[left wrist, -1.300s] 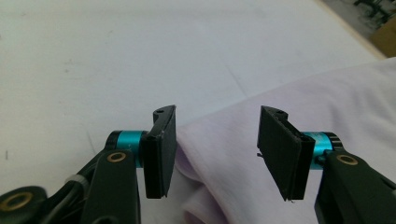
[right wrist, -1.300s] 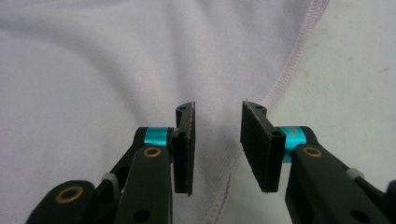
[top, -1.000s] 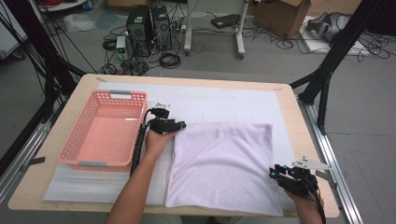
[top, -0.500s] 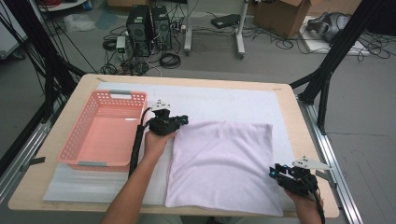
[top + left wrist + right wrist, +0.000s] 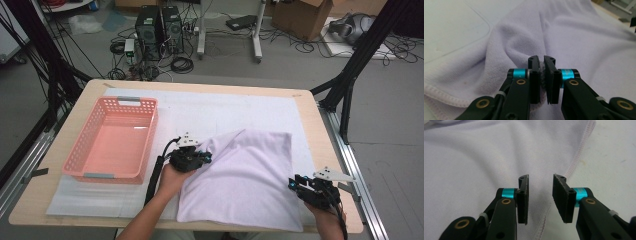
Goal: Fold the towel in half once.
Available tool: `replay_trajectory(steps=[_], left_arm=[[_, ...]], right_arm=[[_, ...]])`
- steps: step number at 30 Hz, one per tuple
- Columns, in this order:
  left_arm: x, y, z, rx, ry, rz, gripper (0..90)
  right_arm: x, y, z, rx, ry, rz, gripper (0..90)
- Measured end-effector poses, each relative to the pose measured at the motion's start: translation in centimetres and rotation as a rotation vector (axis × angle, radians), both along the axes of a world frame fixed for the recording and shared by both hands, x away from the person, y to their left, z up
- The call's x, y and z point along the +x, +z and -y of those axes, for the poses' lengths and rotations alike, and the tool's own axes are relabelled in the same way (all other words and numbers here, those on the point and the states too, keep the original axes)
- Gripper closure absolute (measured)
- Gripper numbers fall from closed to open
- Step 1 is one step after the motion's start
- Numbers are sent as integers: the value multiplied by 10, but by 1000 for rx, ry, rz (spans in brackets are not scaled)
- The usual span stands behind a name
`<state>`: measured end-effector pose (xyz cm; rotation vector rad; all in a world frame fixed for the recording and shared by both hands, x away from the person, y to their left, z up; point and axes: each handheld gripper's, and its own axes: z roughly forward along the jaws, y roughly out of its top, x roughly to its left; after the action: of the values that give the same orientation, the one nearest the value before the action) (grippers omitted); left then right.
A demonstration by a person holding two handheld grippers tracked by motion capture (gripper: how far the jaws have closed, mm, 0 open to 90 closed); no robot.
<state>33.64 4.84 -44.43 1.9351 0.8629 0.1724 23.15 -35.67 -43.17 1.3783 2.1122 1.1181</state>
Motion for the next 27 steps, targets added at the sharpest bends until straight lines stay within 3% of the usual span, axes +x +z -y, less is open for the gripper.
replay_trajectory(steps=[5,7,9,12,13,16,20,24,27], left_arm=[[-1,0,3,12,-4,-5,666],[-1,1,1,2,-3,-10,574],[-2,6,-4,-28,6,18,501],[-2,18,-16,-89,61,96,482],[0,23,-23,-100,102,124,489],[9,28,-33,-63,165,155,633],[18,24,-36,-36,153,116,691],[22,15,-31,-5,112,39,641],[24,9,-24,39,99,16,604]], right_arm=[[3,7,-3,12,4,22,614],[12,13,-8,1,5,50,567],[24,13,-12,-9,2,57,543],[38,4,-16,-14,7,30,553],[40,3,-18,-18,11,27,553],[40,-1,-23,-19,31,26,558],[39,1,-23,-13,34,37,559],[38,1,-22,-9,35,37,561],[37,0,-22,-12,41,34,566]])
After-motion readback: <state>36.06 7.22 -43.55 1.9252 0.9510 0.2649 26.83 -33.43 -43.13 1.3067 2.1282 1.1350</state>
